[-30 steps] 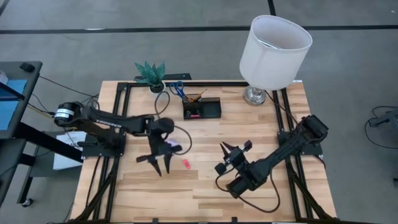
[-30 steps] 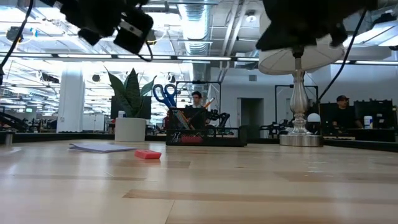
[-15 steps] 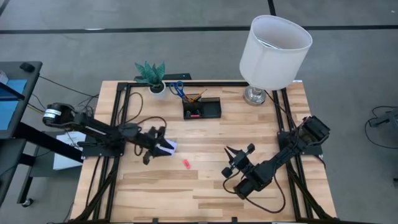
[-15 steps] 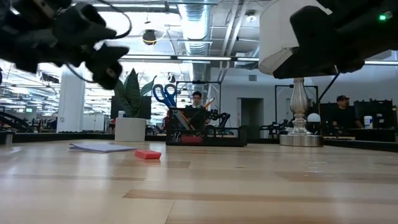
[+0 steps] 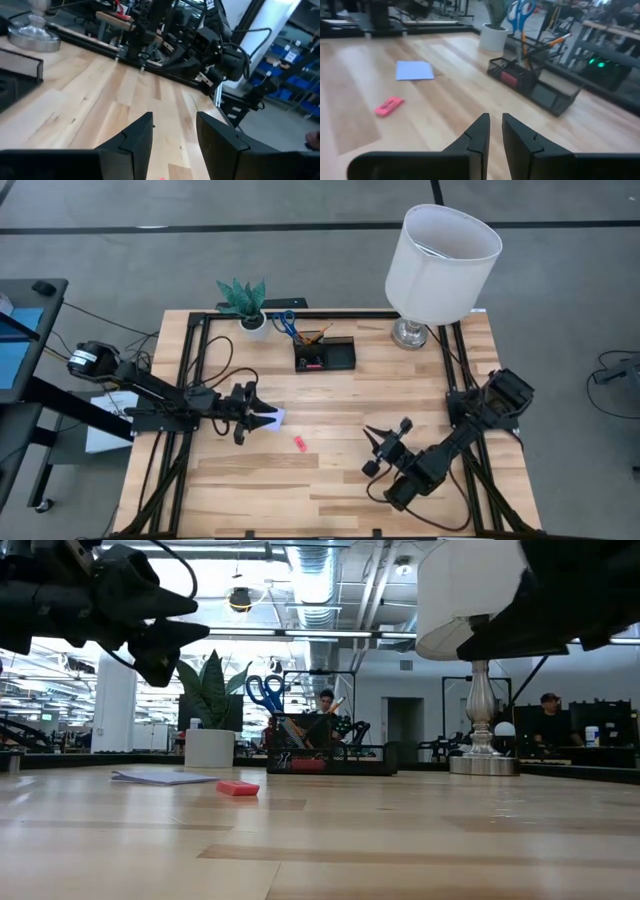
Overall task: Pick and place office supplies into organizer
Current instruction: Put the pink eraser into the desk organizer
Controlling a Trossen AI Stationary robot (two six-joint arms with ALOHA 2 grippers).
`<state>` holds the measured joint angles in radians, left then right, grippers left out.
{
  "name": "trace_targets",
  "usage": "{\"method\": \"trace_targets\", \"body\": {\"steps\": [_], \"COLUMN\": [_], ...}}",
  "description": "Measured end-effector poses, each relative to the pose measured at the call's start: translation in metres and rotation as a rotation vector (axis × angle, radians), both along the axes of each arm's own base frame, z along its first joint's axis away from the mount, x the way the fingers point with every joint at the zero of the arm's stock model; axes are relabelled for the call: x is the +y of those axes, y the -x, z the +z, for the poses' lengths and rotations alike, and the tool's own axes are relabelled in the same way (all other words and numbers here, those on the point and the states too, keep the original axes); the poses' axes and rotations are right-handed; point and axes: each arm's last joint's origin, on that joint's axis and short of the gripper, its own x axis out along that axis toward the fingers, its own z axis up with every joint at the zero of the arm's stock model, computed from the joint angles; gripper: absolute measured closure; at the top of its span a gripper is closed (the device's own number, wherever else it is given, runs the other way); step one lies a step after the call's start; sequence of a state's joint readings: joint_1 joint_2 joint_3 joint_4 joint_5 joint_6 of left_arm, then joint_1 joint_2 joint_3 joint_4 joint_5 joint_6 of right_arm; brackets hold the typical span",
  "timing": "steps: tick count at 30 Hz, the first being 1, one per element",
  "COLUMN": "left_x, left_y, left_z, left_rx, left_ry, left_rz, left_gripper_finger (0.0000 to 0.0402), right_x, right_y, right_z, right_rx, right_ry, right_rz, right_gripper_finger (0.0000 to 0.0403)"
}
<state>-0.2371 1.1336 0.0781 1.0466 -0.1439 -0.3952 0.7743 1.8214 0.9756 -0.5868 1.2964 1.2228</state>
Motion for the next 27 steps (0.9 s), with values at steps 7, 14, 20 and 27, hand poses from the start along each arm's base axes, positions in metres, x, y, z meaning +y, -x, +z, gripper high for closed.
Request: {"method": "trace_targets", "body": {"steps": [7,14,20,27], "left_x": [0.000,-0.010,-0.019,-0.028], "left_y": [-0.001,-0.017,-0.035,-0.051], "left_z": [0.000,-0.006,-0.004,-0.017], "left_rx": [0.011,0.280,0.451,0.362], "left_ry": [-0.058,-0.293,-0.549,-0.693], "left_rz": [0.018,-0.147,-0.189,-0.333], "left_gripper_finger": [0.0260,0.0260,0.0260,0.0260], "right_x": [0.016,0.031,0.039,0.043], "right_y": [0.007,0.016,0.023,0.027], "right_z": [0.000,0.001,0.001,0.001], "right_rx": [-0.037,-0.050,-0.059,-0.053], "right_ry": [-0.065,-0.116,-0.128,-0.123], "right_rz": [0.056,0.113,0.146,0.165], "right_gripper_finger": [0.0359,0.0359,0.0359,0.0359]}}
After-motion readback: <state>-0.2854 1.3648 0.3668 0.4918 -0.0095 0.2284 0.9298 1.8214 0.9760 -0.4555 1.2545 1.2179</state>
